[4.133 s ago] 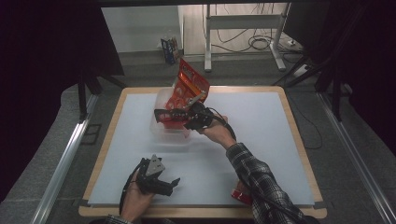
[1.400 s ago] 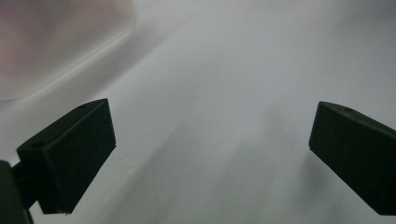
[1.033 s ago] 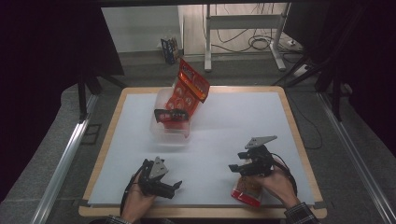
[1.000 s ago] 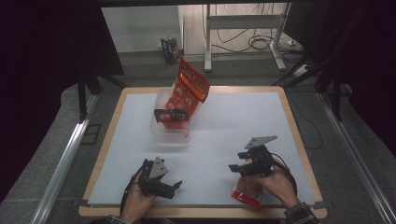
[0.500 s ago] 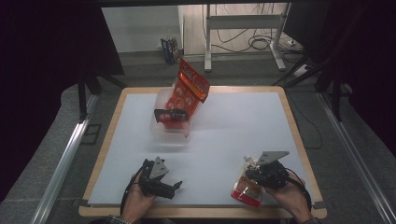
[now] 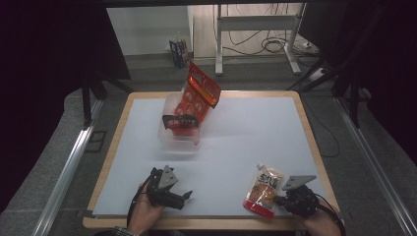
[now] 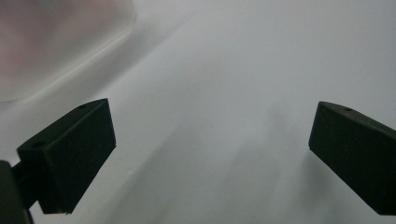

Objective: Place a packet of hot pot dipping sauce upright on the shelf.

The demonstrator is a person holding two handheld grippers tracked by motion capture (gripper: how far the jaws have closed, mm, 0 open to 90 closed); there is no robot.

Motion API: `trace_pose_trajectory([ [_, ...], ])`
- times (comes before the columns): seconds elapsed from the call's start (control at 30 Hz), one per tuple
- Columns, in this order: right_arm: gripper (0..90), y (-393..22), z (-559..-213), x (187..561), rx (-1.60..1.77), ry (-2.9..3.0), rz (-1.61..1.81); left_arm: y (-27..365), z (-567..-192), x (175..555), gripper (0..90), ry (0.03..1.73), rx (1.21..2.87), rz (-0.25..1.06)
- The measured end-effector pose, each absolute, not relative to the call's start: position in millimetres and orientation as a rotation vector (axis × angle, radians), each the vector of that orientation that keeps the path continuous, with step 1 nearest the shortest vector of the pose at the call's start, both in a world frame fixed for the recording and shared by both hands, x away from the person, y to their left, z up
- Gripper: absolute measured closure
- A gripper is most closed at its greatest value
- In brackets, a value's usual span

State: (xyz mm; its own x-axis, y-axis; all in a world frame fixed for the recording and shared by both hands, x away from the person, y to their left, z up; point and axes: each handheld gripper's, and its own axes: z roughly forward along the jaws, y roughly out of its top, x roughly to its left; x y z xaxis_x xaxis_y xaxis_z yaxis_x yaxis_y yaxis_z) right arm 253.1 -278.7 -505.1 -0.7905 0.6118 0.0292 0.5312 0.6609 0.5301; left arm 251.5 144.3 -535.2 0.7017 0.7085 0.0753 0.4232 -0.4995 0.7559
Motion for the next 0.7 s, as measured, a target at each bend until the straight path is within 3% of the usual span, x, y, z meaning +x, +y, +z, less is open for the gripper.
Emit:
trace_pose_trajectory([
  [0.7,88.9,-256,-514,265,0.993,2.749,0.964,139,-536,252,0.6,0.845,2.182,0.51],
])
